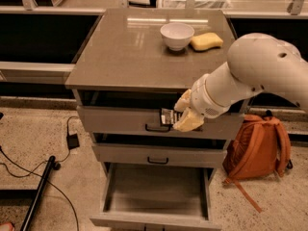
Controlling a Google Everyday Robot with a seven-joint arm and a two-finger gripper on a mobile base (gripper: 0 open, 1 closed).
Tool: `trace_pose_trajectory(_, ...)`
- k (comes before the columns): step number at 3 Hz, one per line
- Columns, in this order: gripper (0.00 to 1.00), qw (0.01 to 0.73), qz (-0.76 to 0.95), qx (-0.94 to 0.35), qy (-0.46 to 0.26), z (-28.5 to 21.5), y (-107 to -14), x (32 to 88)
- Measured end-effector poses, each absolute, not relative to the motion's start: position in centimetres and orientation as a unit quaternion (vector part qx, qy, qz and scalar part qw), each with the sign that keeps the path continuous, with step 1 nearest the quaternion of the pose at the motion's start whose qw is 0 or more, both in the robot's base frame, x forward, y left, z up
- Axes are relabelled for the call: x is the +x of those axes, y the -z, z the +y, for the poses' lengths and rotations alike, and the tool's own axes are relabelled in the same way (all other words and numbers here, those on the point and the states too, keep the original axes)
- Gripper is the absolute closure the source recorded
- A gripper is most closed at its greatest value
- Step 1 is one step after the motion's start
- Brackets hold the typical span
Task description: Place rxbar chocolate into bottom drawer
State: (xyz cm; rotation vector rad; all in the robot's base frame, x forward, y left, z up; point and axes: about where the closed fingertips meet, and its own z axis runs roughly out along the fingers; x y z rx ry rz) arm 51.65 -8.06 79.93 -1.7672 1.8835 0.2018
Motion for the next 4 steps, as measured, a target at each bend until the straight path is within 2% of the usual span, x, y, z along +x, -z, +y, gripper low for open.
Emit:
trace_pose_trajectory(1,1.0,0.245,0.715,-0.647,-0.104,-7.4,-73.5,52.6)
trace_pose_trajectory(2,1.0,0.199,0.731,-0.636,-0.147,-6.5,-60.5,51.7)
trace_pose_trajectory(3,1.0,0.186,0.739,-0.62,-0.184,-6.4,-49.9,48.8)
trace_pose_trajectory(4,1.0,0.252,0.735,-0.598,-0.197,-6.9,-47.1,48.8)
